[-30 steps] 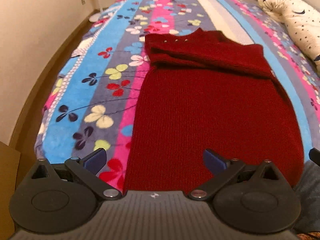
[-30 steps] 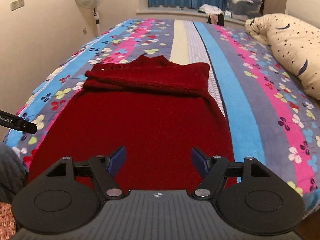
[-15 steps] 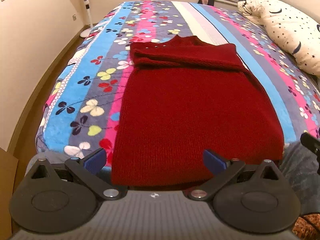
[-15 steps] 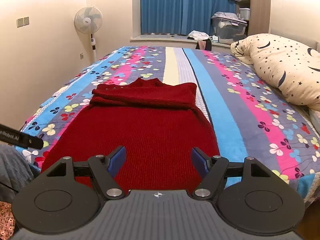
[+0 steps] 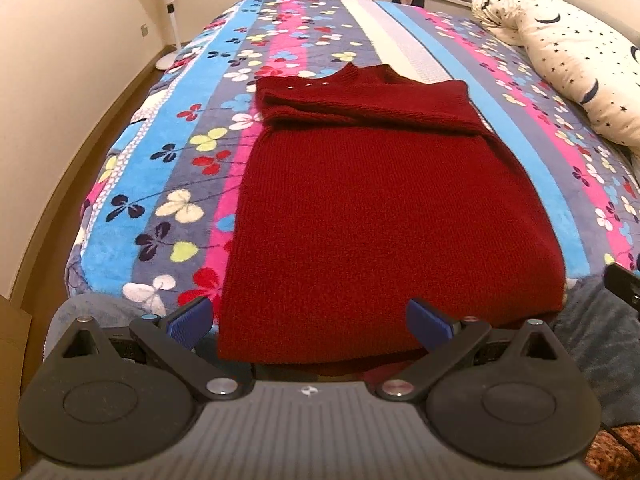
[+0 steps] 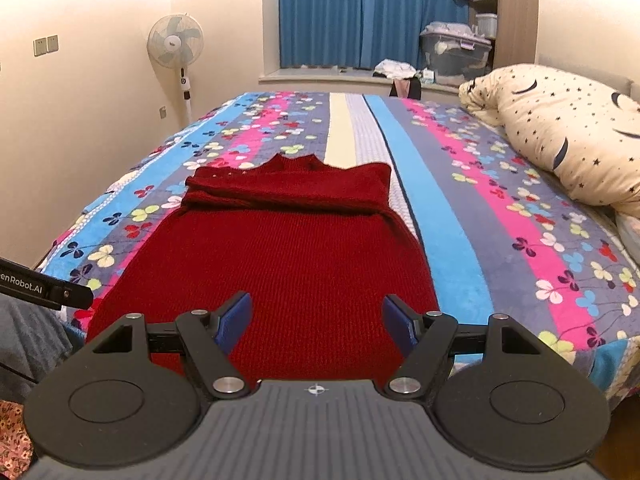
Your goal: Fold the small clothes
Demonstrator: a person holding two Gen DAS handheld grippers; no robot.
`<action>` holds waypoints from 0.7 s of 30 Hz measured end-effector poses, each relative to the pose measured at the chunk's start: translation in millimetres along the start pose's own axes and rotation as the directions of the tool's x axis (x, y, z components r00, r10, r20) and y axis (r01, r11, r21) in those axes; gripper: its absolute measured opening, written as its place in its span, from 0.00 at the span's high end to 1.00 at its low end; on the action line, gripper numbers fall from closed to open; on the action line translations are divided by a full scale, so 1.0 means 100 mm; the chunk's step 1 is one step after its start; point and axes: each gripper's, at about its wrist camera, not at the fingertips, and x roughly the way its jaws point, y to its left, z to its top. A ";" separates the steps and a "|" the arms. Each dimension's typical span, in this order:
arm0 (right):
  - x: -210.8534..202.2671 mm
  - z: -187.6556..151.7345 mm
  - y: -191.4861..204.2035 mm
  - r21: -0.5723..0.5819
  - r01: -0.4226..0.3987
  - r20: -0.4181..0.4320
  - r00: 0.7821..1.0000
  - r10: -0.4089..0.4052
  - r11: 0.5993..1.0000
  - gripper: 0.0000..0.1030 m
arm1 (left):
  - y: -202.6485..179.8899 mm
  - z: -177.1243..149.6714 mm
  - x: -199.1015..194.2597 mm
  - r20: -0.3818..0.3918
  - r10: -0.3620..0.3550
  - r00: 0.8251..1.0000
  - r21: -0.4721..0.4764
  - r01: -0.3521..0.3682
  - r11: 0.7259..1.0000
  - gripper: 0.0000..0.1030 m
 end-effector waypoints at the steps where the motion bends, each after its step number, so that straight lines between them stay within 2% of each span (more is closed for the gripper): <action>1: 0.04 0.02 -0.05 0.011 -0.014 -0.013 1.000 0.014 1.000 0.27 | 0.03 0.02 0.05 -0.005 0.007 1.000 -0.005 -0.007 1.000 0.00; 4: 0.27 0.07 -0.28 0.004 -0.053 -0.065 0.996 0.053 0.999 0.20 | 0.15 0.05 0.32 -0.042 0.033 0.999 -0.029 -0.034 0.999 0.00; 7: 0.62 0.09 -0.64 0.016 0.007 -0.124 0.992 -0.005 1.000 0.20 | 0.33 0.04 0.69 -0.087 0.027 0.996 -0.056 -0.032 0.998 0.00; 9: 0.86 0.10 -0.88 0.066 0.009 -0.176 0.984 0.003 0.998 0.20 | 0.46 0.05 0.91 -0.115 0.036 0.993 -0.096 -0.048 0.994 0.00; 13: 1.35 0.08 -1.38 0.214 0.011 -0.259 0.965 0.046 0.977 0.20 | 0.71 0.09 1.22 -0.166 -0.029 0.986 -0.169 0.001 0.986 0.00; 16: 1.69 0.01 -1.57 0.271 0.024 -0.318 0.946 0.066 0.962 0.20 | 0.72 0.11 1.43 -0.191 -0.026 0.981 -0.144 -0.002 0.990 0.00; 18: 1.91 -0.03 -1.62 0.266 0.045 -0.356 0.933 0.054 0.963 0.20 | 0.69 0.10 1.58 -0.220 -0.026 0.975 -0.118 0.000 0.993 0.00; 21: 2.21 -0.08 -1.71 0.246 0.072 -0.404 0.914 0.034 0.966 0.20 | 0.65 0.06 1.79 -0.292 -0.045 0.955 -0.096 0.017 0.995 0.00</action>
